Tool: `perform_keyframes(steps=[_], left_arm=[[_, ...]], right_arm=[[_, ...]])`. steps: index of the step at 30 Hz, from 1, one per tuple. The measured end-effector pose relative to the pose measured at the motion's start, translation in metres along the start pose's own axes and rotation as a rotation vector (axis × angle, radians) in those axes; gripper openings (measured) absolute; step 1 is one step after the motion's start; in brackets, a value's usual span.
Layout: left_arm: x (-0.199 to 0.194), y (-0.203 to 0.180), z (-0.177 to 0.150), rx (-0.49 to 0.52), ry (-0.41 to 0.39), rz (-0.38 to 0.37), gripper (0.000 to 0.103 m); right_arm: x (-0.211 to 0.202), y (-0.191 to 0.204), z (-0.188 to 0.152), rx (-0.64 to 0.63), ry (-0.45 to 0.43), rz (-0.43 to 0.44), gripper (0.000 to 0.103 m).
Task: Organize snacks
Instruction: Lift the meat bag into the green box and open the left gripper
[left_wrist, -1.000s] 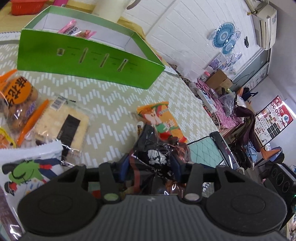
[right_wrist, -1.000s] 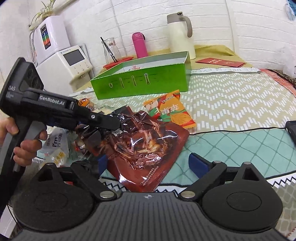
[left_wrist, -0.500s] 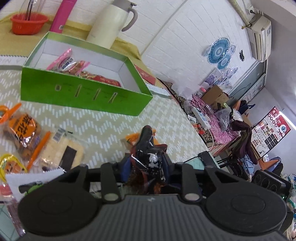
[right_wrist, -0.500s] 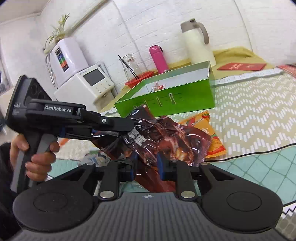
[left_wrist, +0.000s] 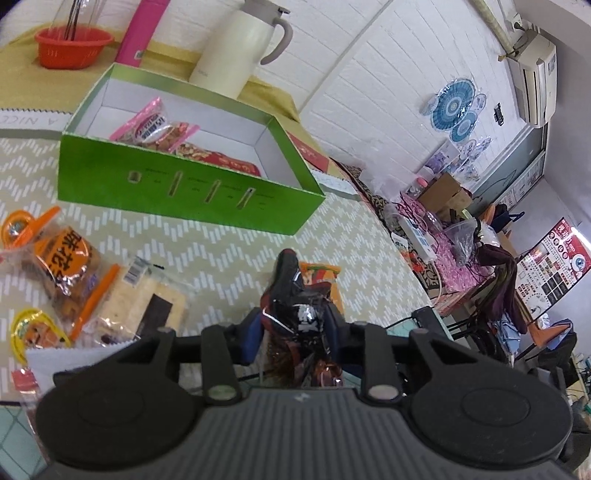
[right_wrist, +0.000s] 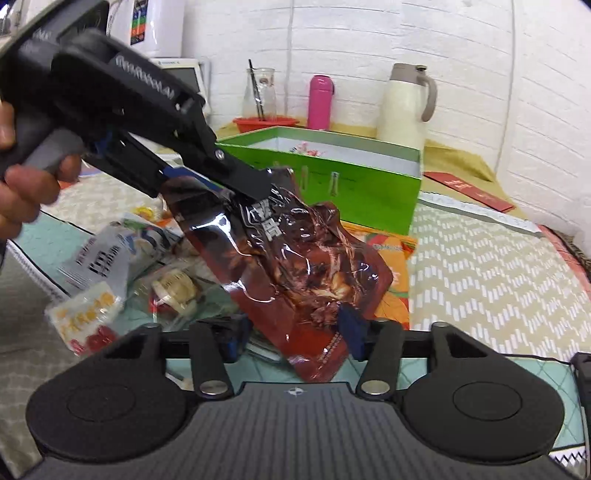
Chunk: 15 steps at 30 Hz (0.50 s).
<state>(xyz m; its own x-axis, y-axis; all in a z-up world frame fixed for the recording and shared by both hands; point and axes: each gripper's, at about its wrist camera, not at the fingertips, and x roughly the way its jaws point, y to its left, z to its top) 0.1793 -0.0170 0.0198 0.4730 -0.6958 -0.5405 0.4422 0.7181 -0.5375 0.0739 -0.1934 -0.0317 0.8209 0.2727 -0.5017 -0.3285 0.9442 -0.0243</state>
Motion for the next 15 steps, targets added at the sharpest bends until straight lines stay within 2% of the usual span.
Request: perform_keyframes(steps=[1, 2, 3, 5, 8, 15], left_arm=[[-0.003, -0.002, 0.001, 0.005, -0.009, -0.004, 0.028], [-0.006, -0.005, 0.003, 0.016, -0.021, -0.001, 0.028], [-0.01, -0.011, 0.004, 0.045, -0.037, 0.008, 0.027], [-0.017, -0.021, 0.009, 0.077, -0.062, 0.002, 0.027], [-0.027, -0.032, 0.021, 0.111, -0.098, 0.002, 0.027], [-0.046, -0.053, 0.068, 0.171, -0.2, -0.001, 0.027]], right_arm=[[-0.003, 0.0, 0.003, -0.005, -0.006, 0.011, 0.069], [-0.005, 0.002, 0.005, -0.024, -0.008, 0.006, 0.063], [-0.008, 0.005, 0.006, -0.046, -0.022, -0.004, 0.044], [-0.015, 0.004, 0.012, -0.059, -0.051, -0.021, 0.032], [-0.024, -0.004, 0.022, -0.037, -0.095, -0.015, 0.03], [-0.031, -0.016, 0.066, -0.089, -0.205, -0.036, 0.029]])
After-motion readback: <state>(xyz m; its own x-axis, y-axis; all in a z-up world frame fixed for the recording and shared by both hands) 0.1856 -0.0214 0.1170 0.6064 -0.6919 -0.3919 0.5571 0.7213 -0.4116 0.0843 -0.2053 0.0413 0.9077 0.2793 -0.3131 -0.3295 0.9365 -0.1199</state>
